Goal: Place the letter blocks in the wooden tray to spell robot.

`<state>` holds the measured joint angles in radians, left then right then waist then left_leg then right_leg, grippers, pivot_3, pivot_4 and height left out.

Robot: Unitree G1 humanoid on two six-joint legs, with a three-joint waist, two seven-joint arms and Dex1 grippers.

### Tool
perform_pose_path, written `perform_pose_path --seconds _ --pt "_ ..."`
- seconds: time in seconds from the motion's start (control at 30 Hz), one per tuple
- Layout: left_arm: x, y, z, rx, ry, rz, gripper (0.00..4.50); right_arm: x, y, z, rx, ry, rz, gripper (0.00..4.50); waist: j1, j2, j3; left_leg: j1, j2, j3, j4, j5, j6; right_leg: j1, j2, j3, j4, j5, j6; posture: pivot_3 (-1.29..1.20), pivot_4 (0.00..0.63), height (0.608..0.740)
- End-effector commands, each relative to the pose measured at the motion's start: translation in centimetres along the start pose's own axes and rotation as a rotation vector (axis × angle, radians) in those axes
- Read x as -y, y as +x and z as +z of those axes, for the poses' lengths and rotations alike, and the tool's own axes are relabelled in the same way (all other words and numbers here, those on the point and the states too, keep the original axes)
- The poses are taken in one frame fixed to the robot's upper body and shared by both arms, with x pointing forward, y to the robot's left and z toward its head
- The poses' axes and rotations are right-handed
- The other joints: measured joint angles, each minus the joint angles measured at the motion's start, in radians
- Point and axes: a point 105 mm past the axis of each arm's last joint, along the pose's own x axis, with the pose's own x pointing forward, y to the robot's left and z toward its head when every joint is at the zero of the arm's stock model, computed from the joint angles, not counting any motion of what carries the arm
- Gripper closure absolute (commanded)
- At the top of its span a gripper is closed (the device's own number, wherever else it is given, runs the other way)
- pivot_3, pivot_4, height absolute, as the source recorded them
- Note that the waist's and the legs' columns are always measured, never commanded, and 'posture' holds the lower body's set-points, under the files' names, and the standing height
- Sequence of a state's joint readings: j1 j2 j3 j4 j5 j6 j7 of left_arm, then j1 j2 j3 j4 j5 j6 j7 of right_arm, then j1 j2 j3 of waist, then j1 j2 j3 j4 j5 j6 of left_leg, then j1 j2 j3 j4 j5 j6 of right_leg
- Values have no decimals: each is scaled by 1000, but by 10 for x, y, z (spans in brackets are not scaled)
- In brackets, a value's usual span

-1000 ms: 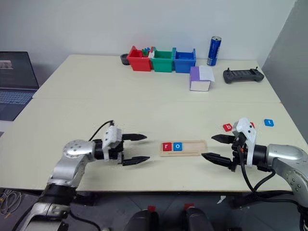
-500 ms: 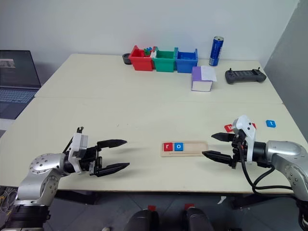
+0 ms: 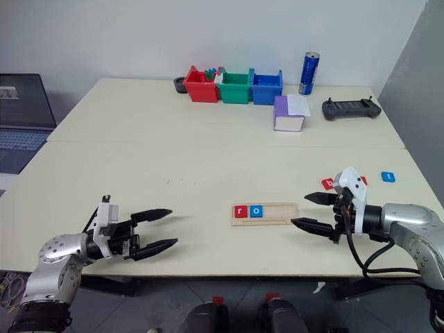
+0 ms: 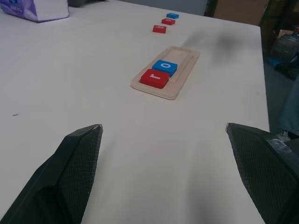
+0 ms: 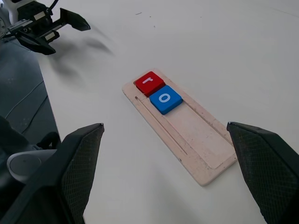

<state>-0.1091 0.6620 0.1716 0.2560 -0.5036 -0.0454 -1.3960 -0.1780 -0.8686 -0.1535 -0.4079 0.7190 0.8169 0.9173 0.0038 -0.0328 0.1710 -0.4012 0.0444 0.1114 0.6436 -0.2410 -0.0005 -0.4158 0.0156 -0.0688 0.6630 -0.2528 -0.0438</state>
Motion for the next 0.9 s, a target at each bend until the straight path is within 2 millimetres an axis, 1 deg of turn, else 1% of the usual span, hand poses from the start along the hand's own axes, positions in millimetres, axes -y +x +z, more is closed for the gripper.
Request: perform_pose_path --seconds 0.03,0.13,0.27,0.37,0.4,0.53,0.6,0.7,0.77,0.83,0.9 --pt "-8 -7 17 66 27 31 34 8 -9 7 12 -41 -40 0 0 0 0 0 0 0 0 0 0 0 0 0 0 0 0 0 150 740" --pt "-7 -8 24 89 37 13 34 19 -18 4 6 -34 -91 0 0 0 0 0 0 0 0 0 0 0 0 0 0 0 0 0 150 740" --pt "-2 -8 24 86 62 -34 34 39 -24 -2 30 -8 -202 0 0 0 0 0 0 0 0 0 0 0 0 0 0 0 0 0 150 740" --pt "1 -11 24 114 104 -53 34 55 -22 -13 25 -25 -310 0 -1 0 0 0 0 0 0 0 0 0 0 0 0 0 0 0 150 740" --pt "2 -12 22 106 104 -58 34 63 -20 -15 32 -16 -364 0 -1 0 0 0 0 0 0 0 0 0 0 0 0 0 0 0 150 740" --pt "3 -21 14 52 153 -77 34 95 -20 -20 76 39 -569 0 -5 0 0 0 0 2 0 0 0 -1 0 1 2 0 0 0 150 740" --pt "3 -23 14 41 181 -81 34 105 -20 -23 82 60 -641 0 -5 0 0 0 0 3 0 0 0 -3 0 2 3 0 0 0 150 740" --pt "1 -23 16 38 223 -82 34 111 -22 -29 68 82 -714 0 -5 0 0 -1 0 3 0 0 0 -3 0 2 3 0 0 0 150 740" --pt "0 -22 17 26 232 -88 34 115 -23 -30 86 104 -750 0 -5 0 0 -2 0 3 0 0 0 -4 0 3 3 0 0 0 150 740" --pt "0 -22 17 13 245 -94 34 117 -21 -27 109 122 -766 0 -5 0 0 -2 0 3 0 0 0 -4 0 3 2 0 0 0 150 740" --pt "-2 -23 17 2 252 -94 34 118 -15 -27 105 126 -781 0 -6 0 0 -2 0 3 0 0 0 -4 0 3 3 0 0 0 150 740"
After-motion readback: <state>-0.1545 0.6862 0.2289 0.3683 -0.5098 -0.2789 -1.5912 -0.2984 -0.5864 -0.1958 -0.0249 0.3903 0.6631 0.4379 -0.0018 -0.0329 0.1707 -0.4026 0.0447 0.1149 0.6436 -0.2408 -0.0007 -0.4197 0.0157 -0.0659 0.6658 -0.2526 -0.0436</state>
